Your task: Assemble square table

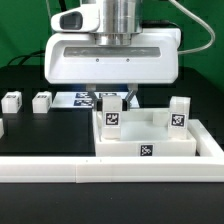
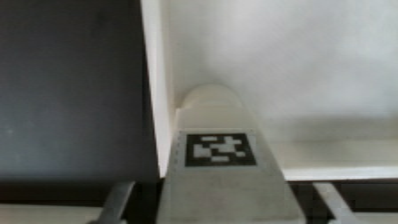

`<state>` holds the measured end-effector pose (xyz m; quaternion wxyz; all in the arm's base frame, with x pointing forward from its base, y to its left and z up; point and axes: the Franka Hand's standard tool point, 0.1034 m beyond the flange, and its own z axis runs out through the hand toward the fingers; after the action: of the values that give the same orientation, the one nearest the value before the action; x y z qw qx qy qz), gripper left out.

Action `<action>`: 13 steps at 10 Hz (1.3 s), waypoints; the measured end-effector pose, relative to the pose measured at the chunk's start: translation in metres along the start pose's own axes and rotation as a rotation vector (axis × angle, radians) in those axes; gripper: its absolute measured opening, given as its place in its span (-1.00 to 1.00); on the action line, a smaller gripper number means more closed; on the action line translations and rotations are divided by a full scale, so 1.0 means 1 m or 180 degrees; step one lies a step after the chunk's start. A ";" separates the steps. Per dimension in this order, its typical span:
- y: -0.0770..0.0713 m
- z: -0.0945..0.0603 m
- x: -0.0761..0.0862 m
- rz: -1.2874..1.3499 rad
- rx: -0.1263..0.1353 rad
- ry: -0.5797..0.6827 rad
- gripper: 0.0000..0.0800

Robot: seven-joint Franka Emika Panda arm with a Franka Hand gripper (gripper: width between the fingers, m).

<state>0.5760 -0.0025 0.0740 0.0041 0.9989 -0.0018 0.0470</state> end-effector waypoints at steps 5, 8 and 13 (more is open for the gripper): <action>-0.005 0.001 0.002 0.1581 0.0061 0.0119 -0.27; -0.009 0.001 0.002 0.2401 0.0103 0.0134 -0.27; -0.009 0.001 0.003 0.2677 0.0109 0.0098 -0.25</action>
Offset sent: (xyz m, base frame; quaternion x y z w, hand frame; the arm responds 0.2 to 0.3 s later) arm -0.0036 0.0010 -0.0028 0.0066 0.0290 0.2421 0.9698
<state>0.5794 0.0067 0.0728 -0.0320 0.9102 -0.4086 0.0595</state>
